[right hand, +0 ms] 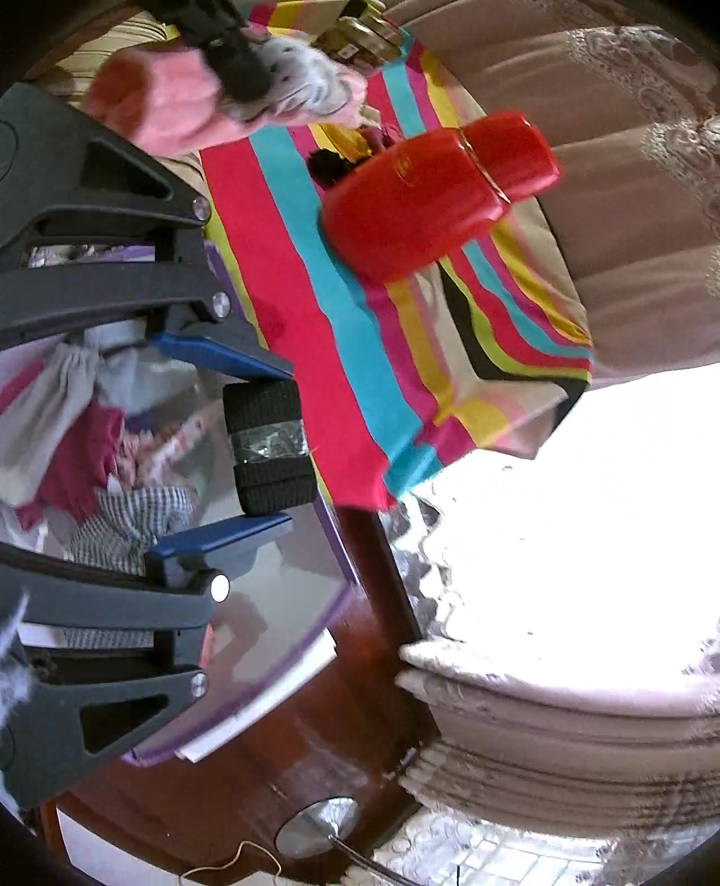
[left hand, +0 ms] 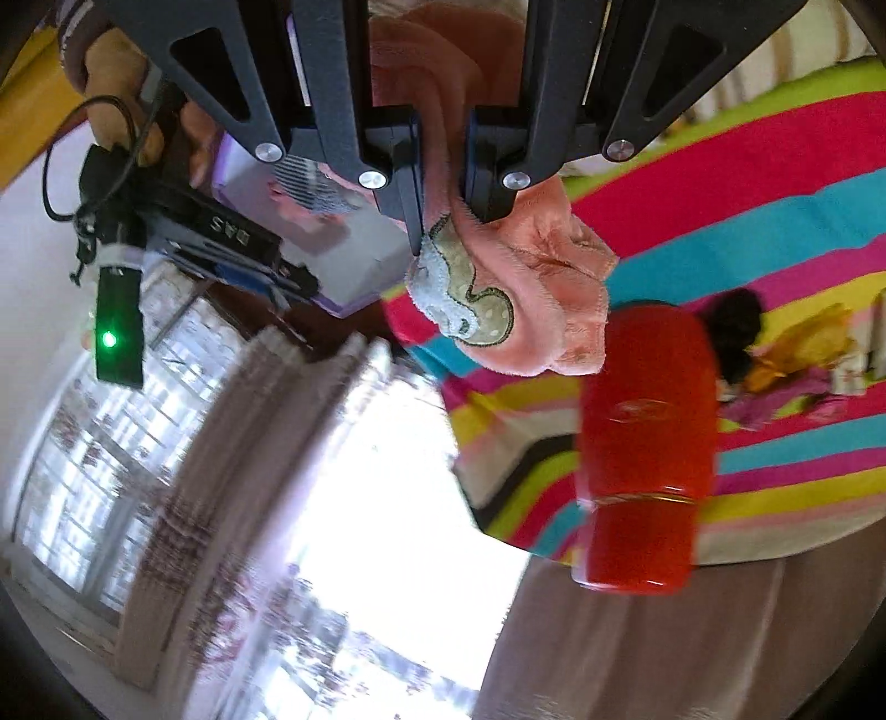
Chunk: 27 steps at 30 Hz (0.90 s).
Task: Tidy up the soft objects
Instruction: 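Carry the pink towel and black hair tie into the white box and open both grippers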
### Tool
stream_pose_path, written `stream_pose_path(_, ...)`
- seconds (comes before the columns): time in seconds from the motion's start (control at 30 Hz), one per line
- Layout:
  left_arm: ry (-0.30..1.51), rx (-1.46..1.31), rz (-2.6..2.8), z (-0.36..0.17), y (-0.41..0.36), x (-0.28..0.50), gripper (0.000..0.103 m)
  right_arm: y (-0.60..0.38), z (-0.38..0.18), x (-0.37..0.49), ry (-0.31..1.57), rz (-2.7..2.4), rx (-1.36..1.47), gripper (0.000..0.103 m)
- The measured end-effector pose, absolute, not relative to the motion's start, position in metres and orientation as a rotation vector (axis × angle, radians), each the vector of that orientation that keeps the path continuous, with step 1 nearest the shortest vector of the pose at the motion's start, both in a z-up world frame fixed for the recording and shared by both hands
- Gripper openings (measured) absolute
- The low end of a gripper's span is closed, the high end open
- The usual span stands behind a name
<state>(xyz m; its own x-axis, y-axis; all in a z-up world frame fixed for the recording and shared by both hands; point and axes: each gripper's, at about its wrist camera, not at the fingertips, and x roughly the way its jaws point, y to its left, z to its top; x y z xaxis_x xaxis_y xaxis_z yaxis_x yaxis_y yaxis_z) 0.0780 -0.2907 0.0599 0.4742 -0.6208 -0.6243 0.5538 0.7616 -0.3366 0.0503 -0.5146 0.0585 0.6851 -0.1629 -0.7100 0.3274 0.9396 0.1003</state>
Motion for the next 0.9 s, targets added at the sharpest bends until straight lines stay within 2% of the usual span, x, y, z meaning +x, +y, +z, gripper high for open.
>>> stream_pose_path(0.1, 0.831, -0.079, -0.794, 0.058, -0.307, 0.073, 0.024, -0.520, 0.062, 0.048, 0.752, -0.294, 0.218, 0.053)
stream_pose_path(0.17, 0.837, -0.062, -0.813, 0.057, -0.314, 0.071, 0.053, -0.522, 0.062, 0.049, 0.755, -0.299, 0.227, 0.056)
stream_pose_path(0.23, 0.815, -0.055, -0.810, 0.059, -0.313, 0.067, 0.066, -0.525, 0.060, 0.049, 0.761, -0.292, 0.241, 0.062)
stream_pose_path(0.27, 0.810, -0.057, -0.809, 0.060, -0.312, 0.067, 0.067, -0.526, 0.059, 0.050, 0.764, -0.290, 0.247, 0.065)
stream_pose_path(0.5, 0.796, -0.052, -0.749, 0.063, -0.299, 0.071, 0.067, -0.516, 0.060, 0.049, 0.764, -0.250, 0.248, 0.072)
stream_pose_path(0.57, 0.773, -0.033, -0.731, 0.067, -0.296, 0.068, 0.067, -0.508, 0.064, 0.049, 0.750, -0.252, 0.208, 0.081)
stream_pose_path(0.63, 0.745, -0.012, -0.709, 0.072, -0.290, 0.068, 0.067, -0.498, 0.070, 0.049, 0.730, -0.254, 0.174, 0.085)
stream_pose_path(0.7, 0.716, 0.007, -0.684, 0.078, -0.284, 0.066, 0.070, -0.488, 0.077, 0.050, 0.710, -0.251, 0.141, 0.086)
stream_pose_path(0.77, 0.678, 0.025, -0.652, 0.084, -0.274, 0.064, 0.079, -0.477, 0.083, 0.052, 0.694, -0.239, 0.110, 0.089)
stream_pose_path(0.9, 0.608, 0.056, -0.541, 0.097, -0.255, 0.061, 0.083, -0.455, 0.094, 0.055, 0.659, -0.217, 0.085, 0.094)
